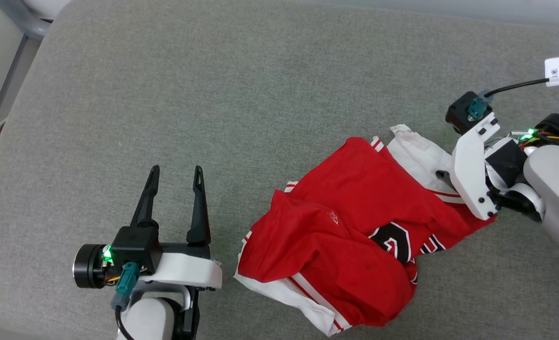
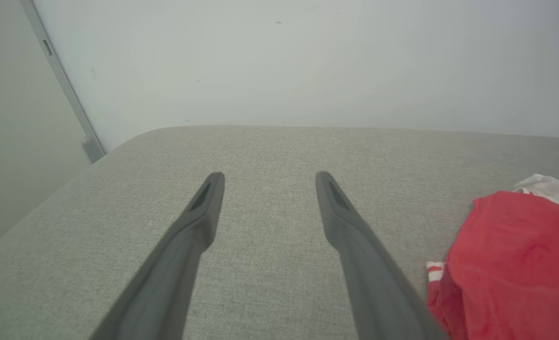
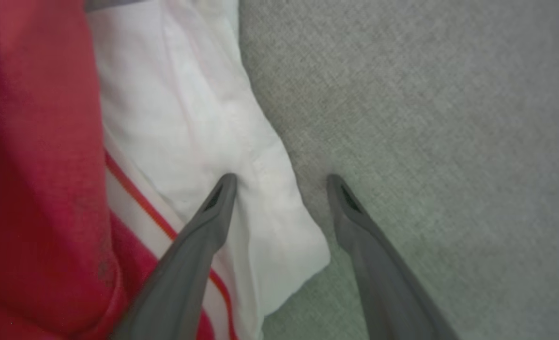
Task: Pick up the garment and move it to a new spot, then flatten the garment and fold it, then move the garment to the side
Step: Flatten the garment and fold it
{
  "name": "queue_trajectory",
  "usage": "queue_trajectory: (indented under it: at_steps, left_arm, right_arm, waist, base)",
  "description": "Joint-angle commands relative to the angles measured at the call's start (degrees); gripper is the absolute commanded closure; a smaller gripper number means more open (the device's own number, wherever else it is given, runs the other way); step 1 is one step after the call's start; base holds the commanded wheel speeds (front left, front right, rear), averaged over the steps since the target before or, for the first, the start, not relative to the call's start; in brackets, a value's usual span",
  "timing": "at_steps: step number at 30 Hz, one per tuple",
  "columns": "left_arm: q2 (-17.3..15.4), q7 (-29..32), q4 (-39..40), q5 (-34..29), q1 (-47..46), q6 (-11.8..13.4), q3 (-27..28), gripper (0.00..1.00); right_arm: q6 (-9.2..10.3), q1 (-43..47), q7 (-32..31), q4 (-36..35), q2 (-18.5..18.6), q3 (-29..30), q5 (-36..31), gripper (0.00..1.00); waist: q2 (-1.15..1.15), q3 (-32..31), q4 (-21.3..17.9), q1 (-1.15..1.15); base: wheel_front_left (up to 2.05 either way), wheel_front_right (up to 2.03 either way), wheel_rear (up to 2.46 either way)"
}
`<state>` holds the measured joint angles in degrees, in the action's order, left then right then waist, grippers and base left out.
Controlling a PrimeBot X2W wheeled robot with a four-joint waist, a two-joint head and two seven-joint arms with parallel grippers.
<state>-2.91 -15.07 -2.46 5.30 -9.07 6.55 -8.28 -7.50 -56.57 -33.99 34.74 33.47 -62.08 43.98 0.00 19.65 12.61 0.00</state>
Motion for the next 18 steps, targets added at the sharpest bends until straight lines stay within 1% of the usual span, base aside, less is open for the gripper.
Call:
queue_trajectory:
  at_steps: [1, 3, 4, 5, 7, 12, 15, 18]
  left_arm:
    - [0.05, -0.15, -0.02, 0.07, -0.77, 0.08, 0.00, 0.00]
    - [0.05, -0.15, -0.12, 0.25, -0.76, 0.36, -0.06, 0.00]
    - [0.05, -0.15, -0.16, 0.27, -0.70, 0.47, 0.03, 0.00]
    - [0.05, -0.15, -0.27, 0.27, -0.63, 0.59, 0.14, 0.00]
    - [0.03, -0.15, -0.50, 0.08, -0.44, 0.48, 0.40, 0.00]
    - [0.04, -0.15, -0.95, -0.57, 0.74, 0.28, 1.11, 0.00]
    - [0.04, -0.15, -0.97, -0.68, 1.61, 0.27, 1.41, 0.00]
    - [0.05, -0.15, -0.97, -0.80, 2.67, 0.34, 1.84, 0.00]
  right_arm:
    - [0.02, 2.43, 0.02, 1.65, -1.40, -2.16, 0.50, 0.00]
    - [0.01, 3.06, 1.31, 2.82, -2.19, -3.65, 1.33, 0.00]
    - [-0.01, 2.97, 2.62, 3.01, -2.32, -4.00, 1.60, 0.39]
    - [-0.05, 2.40, 4.23, 2.96, -2.27, -4.30, 1.58, 1.00]
    - [-0.03, 1.00, 7.71, 3.12, -1.85, -3.91, 2.29, 1.00]
    - [0.05, -1.80, 18.40, 3.50, -1.28, -0.20, 4.77, 1.00]
    - [0.05, -0.32, 22.31, 3.84, 0.24, 1.64, 6.63, 1.00]
    - [0.05, 2.57, 24.80, 3.78, 2.30, 2.88, 8.51, 1.00]
  waist:
    - [0.00, 0.36, 0.26, 0.00]
    - [0.00, 0.42, 0.15, 0.00]
    - [0.00, 0.33, -0.04, 0.00]
    - [0.00, 0.16, -0.30, 0.00]
    - [0.00, -0.48, -0.91, 0.00]
    - [0.00, -3.51, -2.83, 0.00]
    - [0.00, -5.58, -4.01, 0.00]
    - [0.00, -7.17, -5.15, 0.00]
  base:
    - [0.00, 0.00, 0.00]
    - [0.00, 0.00, 0.00]
    - [0.00, 0.00, 0.00]
    - [0.00, 0.00, 0.00]
    - [0.00, 0.00, 0.00]
    - [0.00, 0.00, 0.00]
    - [0.00, 0.00, 0.00]
    - [0.00, 0.00, 0.00]
